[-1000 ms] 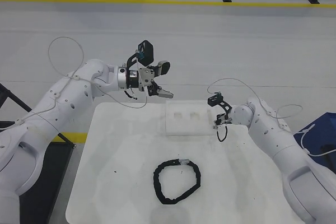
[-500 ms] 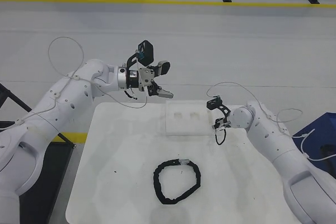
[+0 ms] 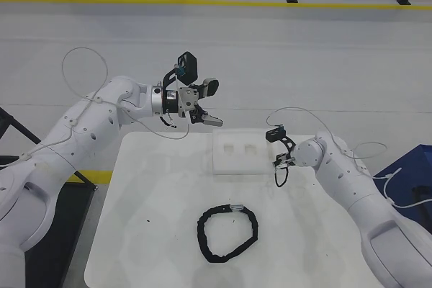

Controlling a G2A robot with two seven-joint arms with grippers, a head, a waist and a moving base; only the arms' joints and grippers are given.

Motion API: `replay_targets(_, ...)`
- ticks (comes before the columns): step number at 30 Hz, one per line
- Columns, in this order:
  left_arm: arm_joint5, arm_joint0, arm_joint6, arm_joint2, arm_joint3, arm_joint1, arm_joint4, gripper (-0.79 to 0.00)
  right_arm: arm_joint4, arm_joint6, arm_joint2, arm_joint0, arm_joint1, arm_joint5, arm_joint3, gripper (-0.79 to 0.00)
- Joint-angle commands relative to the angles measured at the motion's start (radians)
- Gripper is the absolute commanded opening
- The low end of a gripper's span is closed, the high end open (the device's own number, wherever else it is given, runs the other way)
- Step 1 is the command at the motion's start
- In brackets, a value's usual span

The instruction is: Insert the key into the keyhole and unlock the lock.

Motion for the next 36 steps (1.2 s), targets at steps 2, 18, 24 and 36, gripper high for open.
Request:
replay_targets(2, 0.000, 0.000, 0.000, 0.000, 0.000, 0.000, 0.000, 0.000, -0.007, -0.002, -0.005, 0.001, -0.005, 0.003, 0.005, -0.683)
replay_targets(18, 0.000, 0.000, 0.000, 0.000, 0.000, 0.000, 0.000, 0.000, -0.056, -0.012, -0.012, 0.028, -0.025, 0.003, 0.028, -0.785)
replay_targets(24, 0.000, 0.000, 0.000, 0.000, 0.000, 0.000, 0.000, 0.000, -0.094, 0.005, -0.009, 0.053, -0.022, -0.013, 0.011, -0.785)
replay_targets(36, 0.000, 0.000, 0.000, 0.000, 0.000, 0.000, 0.000, 0.000, -0.095, 0.028, 0.030, 0.067, -0.010, -0.052, -0.016, -0.785)
